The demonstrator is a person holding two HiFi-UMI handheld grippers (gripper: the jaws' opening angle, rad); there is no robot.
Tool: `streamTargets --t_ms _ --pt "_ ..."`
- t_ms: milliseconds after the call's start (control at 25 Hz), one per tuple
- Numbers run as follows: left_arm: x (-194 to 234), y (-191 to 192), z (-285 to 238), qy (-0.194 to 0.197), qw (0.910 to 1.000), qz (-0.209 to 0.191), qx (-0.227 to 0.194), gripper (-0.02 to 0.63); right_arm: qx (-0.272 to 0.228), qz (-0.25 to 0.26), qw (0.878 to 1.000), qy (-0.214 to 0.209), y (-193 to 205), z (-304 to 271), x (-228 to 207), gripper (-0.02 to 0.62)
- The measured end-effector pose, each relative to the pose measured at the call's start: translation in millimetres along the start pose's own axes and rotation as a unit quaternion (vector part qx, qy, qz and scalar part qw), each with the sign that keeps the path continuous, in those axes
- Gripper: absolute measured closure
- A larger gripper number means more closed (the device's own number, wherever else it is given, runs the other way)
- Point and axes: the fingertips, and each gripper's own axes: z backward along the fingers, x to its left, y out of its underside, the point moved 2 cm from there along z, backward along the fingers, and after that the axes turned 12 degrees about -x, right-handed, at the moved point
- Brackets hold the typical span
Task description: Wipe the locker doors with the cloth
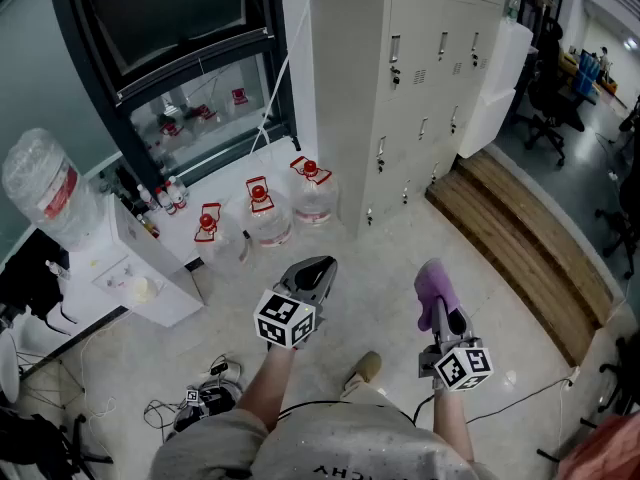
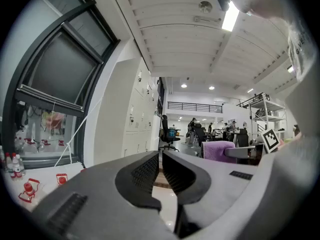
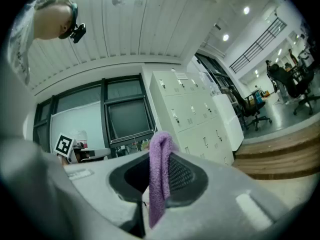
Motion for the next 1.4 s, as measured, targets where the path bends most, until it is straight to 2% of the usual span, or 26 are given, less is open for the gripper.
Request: streamTargets --t_ms 320,760,1120,1400 --pt "44 -5 -89 -0.031 0.9993 -0.018 -0.009 0.588 0.002 0.003 1.0 -0.012 -9 -87 -57 0.552" --pt "75 4 -203 -0.052 0.9976 -0.034 -0.029 0.588 -0.025 0.027 0.999 -0.015 -28 -175 -145 0.552" --pt "90 12 -249 -0.062 0.9971 -0.039 -0.02 0.588 -0.045 0.032 0.998 -0.001 -52 -209 -202 0.552" --pt "123 13 -294 -0.078 0.9956 -0.048 -0.023 0.588 -0.062 0.013 0.998 -0.005 -54 -263 -238 0.551"
